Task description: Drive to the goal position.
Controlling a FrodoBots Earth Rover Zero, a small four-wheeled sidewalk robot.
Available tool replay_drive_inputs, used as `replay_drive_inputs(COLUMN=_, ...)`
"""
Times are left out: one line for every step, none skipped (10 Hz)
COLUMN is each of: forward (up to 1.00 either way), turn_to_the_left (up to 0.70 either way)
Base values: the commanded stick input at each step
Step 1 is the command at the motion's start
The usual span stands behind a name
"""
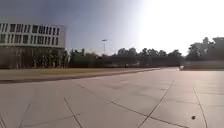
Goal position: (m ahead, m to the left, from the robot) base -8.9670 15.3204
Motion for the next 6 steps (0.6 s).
replay_drive_inputs(forward=0.06, turn_to_the_left=0.00)
replay_drive_inputs(forward=0.06, turn_to_the_left=0.00)
replay_drive_inputs(forward=0.07, turn_to_the_left=0.00)
replay_drive_inputs(forward=0.07, turn_to_the_left=0.00)
replay_drive_inputs(forward=0.06, turn_to_the_left=0.00)
replay_drive_inputs(forward=0.06, turn_to_the_left=0.00)
